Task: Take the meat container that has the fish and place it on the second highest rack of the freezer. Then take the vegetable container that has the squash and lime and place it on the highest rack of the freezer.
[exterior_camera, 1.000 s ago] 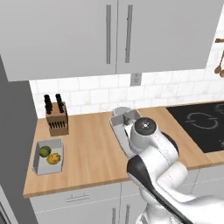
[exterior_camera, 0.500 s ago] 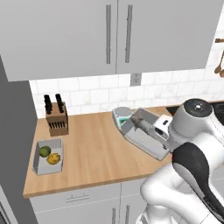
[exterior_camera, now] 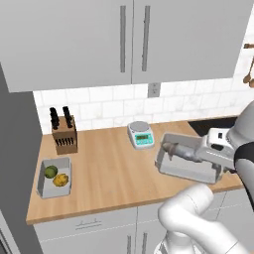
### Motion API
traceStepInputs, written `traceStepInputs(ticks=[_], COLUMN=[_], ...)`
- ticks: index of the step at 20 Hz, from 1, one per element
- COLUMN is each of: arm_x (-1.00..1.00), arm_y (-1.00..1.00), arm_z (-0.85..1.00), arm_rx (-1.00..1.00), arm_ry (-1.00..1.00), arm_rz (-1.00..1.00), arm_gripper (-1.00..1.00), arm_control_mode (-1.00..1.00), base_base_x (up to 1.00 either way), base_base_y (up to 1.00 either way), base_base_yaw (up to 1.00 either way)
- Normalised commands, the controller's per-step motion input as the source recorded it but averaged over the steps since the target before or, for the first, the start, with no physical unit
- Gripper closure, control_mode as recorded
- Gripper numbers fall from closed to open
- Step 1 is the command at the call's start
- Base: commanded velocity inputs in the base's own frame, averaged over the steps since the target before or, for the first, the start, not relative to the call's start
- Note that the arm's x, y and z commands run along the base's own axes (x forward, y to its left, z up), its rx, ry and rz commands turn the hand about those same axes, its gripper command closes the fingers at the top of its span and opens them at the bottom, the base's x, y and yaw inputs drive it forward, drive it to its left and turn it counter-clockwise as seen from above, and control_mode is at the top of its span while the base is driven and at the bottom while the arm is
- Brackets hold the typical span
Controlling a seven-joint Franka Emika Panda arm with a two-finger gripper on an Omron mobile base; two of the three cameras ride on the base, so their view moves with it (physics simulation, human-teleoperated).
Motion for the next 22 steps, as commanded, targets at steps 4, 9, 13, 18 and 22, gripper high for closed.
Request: traceStepInputs(ticks=[4, 9, 13, 18, 22], arm_x=[0.0, 0.0, 0.0, 0.0, 0.0], arm_y=[0.0, 0.0, 0.0, 0.0, 0.0], arm_z=[-0.18, 0.0, 0.0, 0.0, 0.0], arm_rx=[-0.02, 0.0, 0.0, 0.0, 0.0], arm_ry=[0.0, 0.0, 0.0, 0.0, 0.0], arm_rz=[0.05, 0.0, 0.0, 0.0, 0.0], arm_gripper=[1.0, 1.0, 1.0, 1.0, 1.0], arm_control_mode=[1.0, 1.0, 1.0, 1.0, 1.0], base_base_x=[-0.05, -0.4, -0.74, -0.86, -0.72], base_base_y=[0.05, 0.42, 0.53, 0.53, 0.78], base_base_yaw=[0.02, 0.0, 0.0, -0.05, -0.12])
